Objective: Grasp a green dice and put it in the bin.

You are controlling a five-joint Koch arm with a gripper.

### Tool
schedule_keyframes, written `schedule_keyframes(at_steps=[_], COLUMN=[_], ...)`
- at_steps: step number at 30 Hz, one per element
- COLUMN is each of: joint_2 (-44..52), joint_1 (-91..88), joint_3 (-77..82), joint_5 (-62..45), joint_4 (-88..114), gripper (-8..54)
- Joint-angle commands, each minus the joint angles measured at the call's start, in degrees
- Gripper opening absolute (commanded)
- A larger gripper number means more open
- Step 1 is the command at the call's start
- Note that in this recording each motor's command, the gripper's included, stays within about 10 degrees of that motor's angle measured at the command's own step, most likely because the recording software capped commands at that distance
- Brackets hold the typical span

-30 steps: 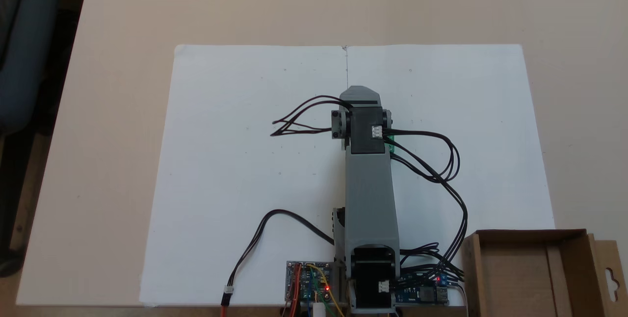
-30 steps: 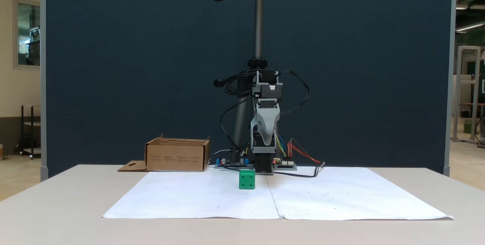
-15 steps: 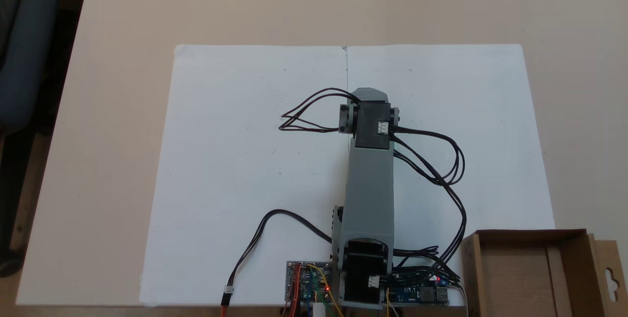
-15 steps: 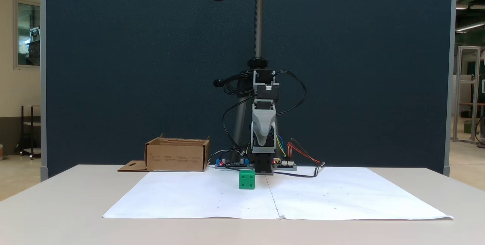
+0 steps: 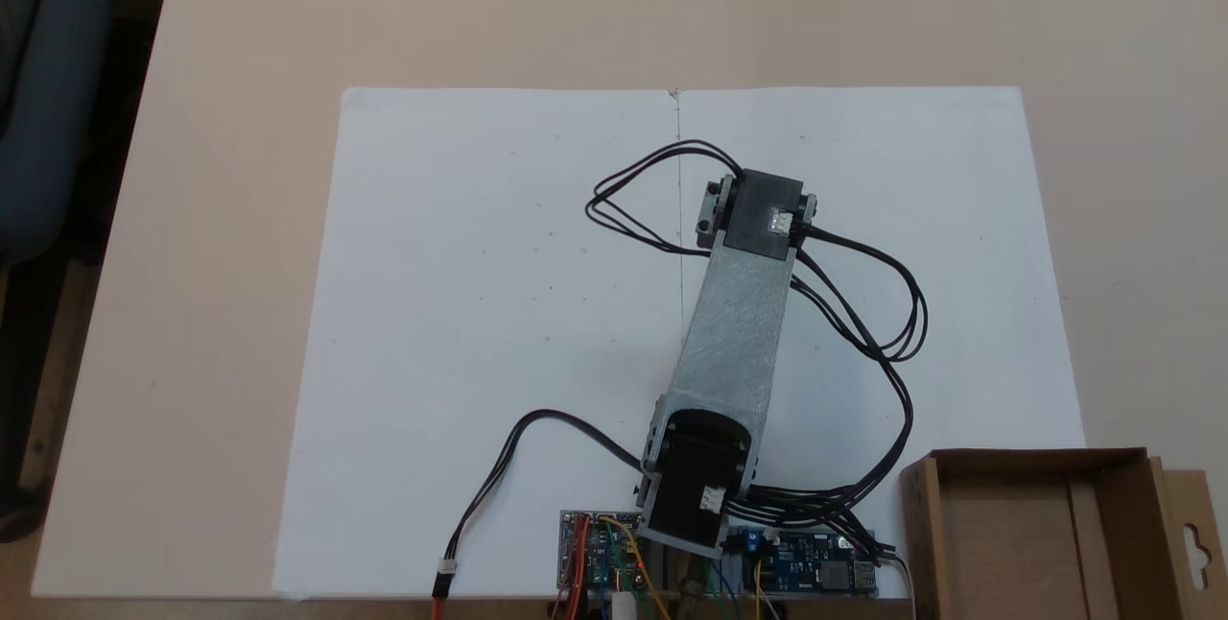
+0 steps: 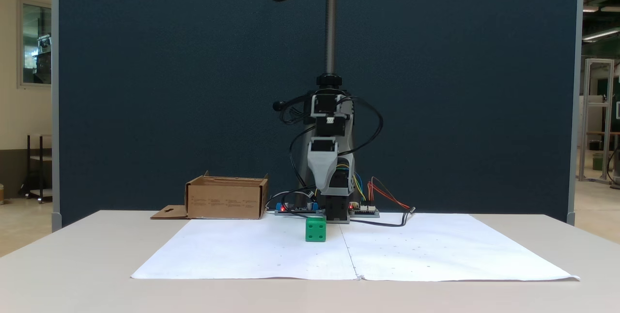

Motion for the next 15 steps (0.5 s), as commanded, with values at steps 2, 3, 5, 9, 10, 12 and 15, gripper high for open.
schedule_keyframes(at_steps=[2,3,5,9,10,12,15], joint_2=[-0.88,-1.67,-2.72,-5.80,-6.86,-8.35,-9.76], joint_1=[0.70,0.70,0.70,0.70,0.70,0.70,0.70], joint_3=[-2.64,-2.64,-2.64,-2.64,-2.64,-2.64,-2.55], joint_5=[-5.01,-5.10,-5.36,-5.63,-5.63,-5.63,-5.63], joint_4=[2.29,2.20,1.76,1.41,1.14,0.53,-0.97], gripper=[45.5,45.6,45.6,45.6,45.6,45.6,45.6])
